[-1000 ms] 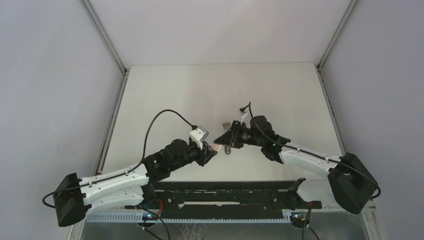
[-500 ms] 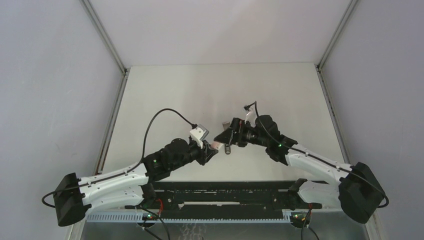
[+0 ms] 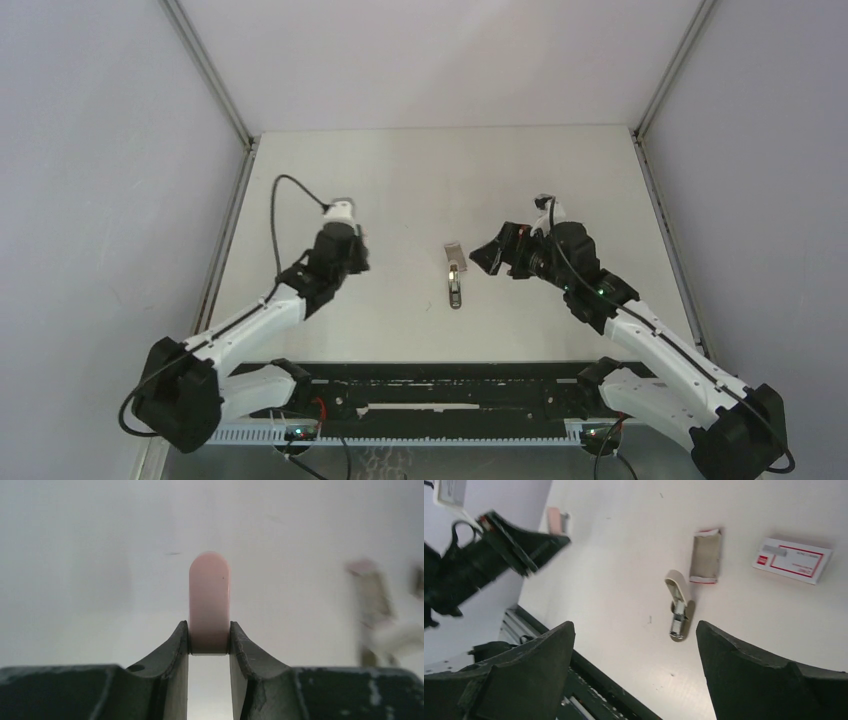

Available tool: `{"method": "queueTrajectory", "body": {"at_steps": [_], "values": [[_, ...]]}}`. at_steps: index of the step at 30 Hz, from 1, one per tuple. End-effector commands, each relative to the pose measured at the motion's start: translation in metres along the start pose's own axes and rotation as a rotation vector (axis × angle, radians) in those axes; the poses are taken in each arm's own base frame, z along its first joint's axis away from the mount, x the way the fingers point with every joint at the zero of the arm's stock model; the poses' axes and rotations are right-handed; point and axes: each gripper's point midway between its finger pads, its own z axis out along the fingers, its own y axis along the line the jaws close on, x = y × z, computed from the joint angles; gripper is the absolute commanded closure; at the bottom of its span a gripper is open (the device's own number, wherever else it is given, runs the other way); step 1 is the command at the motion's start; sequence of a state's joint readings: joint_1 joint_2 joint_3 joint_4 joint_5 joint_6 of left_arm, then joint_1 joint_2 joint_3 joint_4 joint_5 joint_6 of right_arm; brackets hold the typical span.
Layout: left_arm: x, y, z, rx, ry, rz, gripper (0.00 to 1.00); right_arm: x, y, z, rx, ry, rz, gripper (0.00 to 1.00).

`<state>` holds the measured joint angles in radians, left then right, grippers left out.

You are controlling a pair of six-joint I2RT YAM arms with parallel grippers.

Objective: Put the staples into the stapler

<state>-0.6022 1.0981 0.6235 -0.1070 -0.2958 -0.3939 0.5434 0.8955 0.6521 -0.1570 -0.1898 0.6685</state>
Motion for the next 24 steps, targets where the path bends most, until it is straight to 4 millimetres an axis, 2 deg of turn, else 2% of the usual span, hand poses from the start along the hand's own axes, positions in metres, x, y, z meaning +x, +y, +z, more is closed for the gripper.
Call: {"method": "queueTrajectory", "body": {"at_steps": [1, 4, 7, 10, 14, 17, 19, 24], "values": [[-0.011, 0.105, 0.012, -0.377, -0.024, -0.255, 1.0, -0.006, -0.012, -0.004, 0.067, -0.009, -0.08, 0.1], [0.003, 0.146, 0.018, -0.518, 0.007, -0.315, 1.0, -0.001, -0.02, -0.002, 0.089, 0.013, -0.097, 0.11], [0.016, 0.17, 0.019, -0.616, 0.043, -0.331, 1.0, 0.002, -0.026, -0.003, 0.105, 0.018, -0.112, 0.11], [0.028, 0.178, 0.025, -0.627, 0.076, -0.357, 1.0, 0.006, -0.03, -0.002, 0.111, 0.025, -0.109, 0.11], [0.032, 0.182, 0.033, -0.602, 0.122, -0.392, 0.99, 0.01, -0.031, 0.001, 0.105, 0.032, -0.096, 0.11], [0.035, 0.185, 0.034, -0.596, 0.141, -0.41, 0.84, 0.012, -0.033, 0.001, 0.106, 0.033, -0.089, 0.11], [0.035, 0.185, 0.034, -0.59, 0.144, -0.415, 0.63, 0.013, -0.035, 0.001, 0.111, 0.034, -0.088, 0.11], [0.032, 0.18, 0.031, -0.556, 0.138, -0.407, 0.25, 0.011, -0.037, -0.001, 0.118, 0.029, -0.094, 0.11]]}}
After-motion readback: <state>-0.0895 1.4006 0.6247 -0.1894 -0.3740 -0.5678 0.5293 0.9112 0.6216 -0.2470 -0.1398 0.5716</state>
